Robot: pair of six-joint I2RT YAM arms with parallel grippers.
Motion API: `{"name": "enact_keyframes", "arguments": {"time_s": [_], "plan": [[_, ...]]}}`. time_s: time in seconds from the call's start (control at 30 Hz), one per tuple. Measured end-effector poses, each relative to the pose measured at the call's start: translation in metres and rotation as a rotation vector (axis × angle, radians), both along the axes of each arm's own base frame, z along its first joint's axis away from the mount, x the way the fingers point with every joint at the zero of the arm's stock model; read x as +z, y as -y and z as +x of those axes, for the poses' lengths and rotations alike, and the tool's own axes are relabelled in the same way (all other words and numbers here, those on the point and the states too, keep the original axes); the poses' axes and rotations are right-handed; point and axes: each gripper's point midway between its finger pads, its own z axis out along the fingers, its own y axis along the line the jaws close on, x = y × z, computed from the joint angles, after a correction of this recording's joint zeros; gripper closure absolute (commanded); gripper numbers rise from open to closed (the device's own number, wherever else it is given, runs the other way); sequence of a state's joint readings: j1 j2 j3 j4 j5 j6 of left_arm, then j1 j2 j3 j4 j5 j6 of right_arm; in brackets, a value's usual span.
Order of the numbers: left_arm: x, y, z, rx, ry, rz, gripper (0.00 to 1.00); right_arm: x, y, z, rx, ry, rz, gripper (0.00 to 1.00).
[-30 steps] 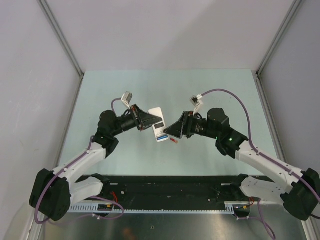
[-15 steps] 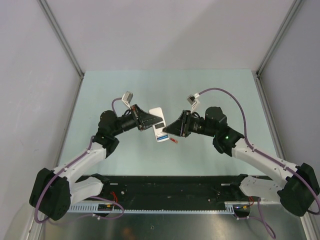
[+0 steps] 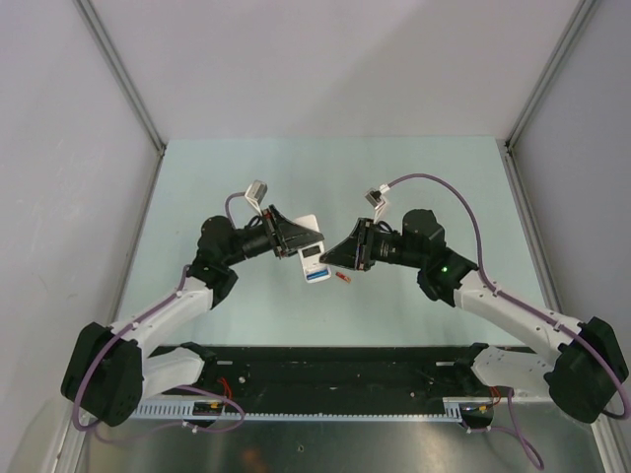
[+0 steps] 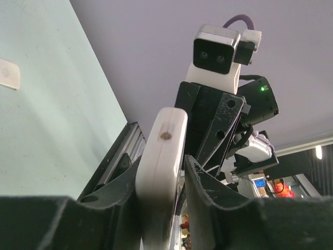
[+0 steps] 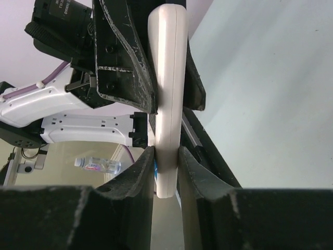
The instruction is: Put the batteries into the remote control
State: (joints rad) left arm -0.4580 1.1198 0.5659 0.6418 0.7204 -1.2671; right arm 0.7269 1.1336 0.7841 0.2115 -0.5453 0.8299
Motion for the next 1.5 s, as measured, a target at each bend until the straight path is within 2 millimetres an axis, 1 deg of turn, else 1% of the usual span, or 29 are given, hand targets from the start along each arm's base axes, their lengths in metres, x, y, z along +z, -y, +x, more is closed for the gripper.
{"name": "enact_keyframes", "arguments": {"time_s": [0.1,0.17,0.3,0.33,0.4,0.43,0.47,0.53,0.6,0.63,0.67,0.77,0.8,0.93,0.97,1.07,1.13,1.2,1.23,1.27,1.3,1.4,1.5], "plan": [[-0.001,0.002,-0.004,-0.022,-0.001,0.002,0.63,0.001,-0.001,-0.002,0.012,0.0,0.006,1.0],[-0.001,0.002,-0.005,-0.031,-0.001,0.003,0.66,0.001,-0.001,-0.003,0.02,-0.001,0.008,1.0],[0.0,0.003,-0.008,-0.045,0.005,0.002,0.66,0.001,-0.001,-0.004,0.03,-0.005,0.01,1.0],[0.0,0.003,-0.008,-0.047,0.006,0.001,0.75,0.001,-0.001,-0.004,0.032,-0.006,0.01,1.0],[0.0,0.003,-0.009,-0.048,0.005,0.001,0.85,0.001,0.0,-0.004,0.031,-0.009,0.011,1.0],[0.001,0.003,-0.009,-0.049,0.013,-0.002,0.96,0.001,0.0,-0.004,0.031,-0.014,0.012,1.0],[0.003,0.003,-0.01,-0.05,0.021,-0.005,1.0,0.001,-0.001,-0.004,0.033,-0.017,0.013,1.0],[0.005,0.003,-0.01,-0.05,0.029,-0.009,1.0,0.003,-0.001,-0.004,0.034,-0.022,0.021,1.0],[0.006,0.003,-0.01,-0.047,0.032,-0.01,1.0,0.004,-0.002,-0.004,0.038,-0.024,0.026,0.85],[0.006,0.003,-0.01,-0.046,0.032,-0.011,1.0,0.004,-0.002,-0.005,0.043,-0.026,0.028,0.8],[0.006,0.003,-0.009,-0.044,0.033,-0.011,1.0,0.004,-0.002,-0.005,0.047,-0.029,0.029,0.71],[0.006,0.003,-0.008,-0.038,0.032,-0.011,1.0,0.004,-0.003,-0.005,0.055,-0.033,0.035,0.64],[0.006,0.003,-0.008,-0.038,0.031,-0.012,1.0,0.004,-0.003,-0.004,0.055,-0.035,0.038,0.63],[0.006,0.004,-0.01,-0.046,0.031,-0.012,1.0,0.003,-0.005,-0.004,0.063,-0.045,0.039,0.65],[0.006,0.004,-0.01,-0.046,0.031,-0.012,1.0,0.003,-0.006,-0.005,0.069,-0.046,0.041,0.7],[0.006,0.004,-0.01,-0.046,0.03,-0.012,1.0,0.003,-0.008,-0.006,0.085,-0.053,0.05,0.8],[0.006,0.004,-0.01,-0.047,0.031,-0.012,1.0,0.003,-0.008,-0.007,0.092,-0.062,0.053,0.82],[0.006,0.004,-0.011,-0.049,0.031,-0.012,1.0,0.003,-0.009,-0.007,0.098,-0.067,0.056,0.89],[0.006,0.003,-0.01,-0.048,0.032,-0.012,0.99,0.003,-0.009,-0.007,0.1,-0.07,0.057,0.94],[0.006,0.003,-0.01,-0.048,0.031,-0.012,0.97,0.002,-0.01,-0.007,0.104,-0.072,0.059,1.0],[0.006,0.003,-0.01,-0.047,0.031,-0.011,0.86,0.002,-0.011,-0.007,0.107,-0.074,0.061,1.0],[0.005,0.003,-0.01,-0.05,0.03,-0.01,0.66,0.002,-0.011,-0.007,0.111,-0.079,0.063,1.0],[0.008,0.004,-0.008,-0.05,0.028,-0.013,0.59,0.003,-0.013,-0.008,0.115,-0.078,0.066,1.0]]}}
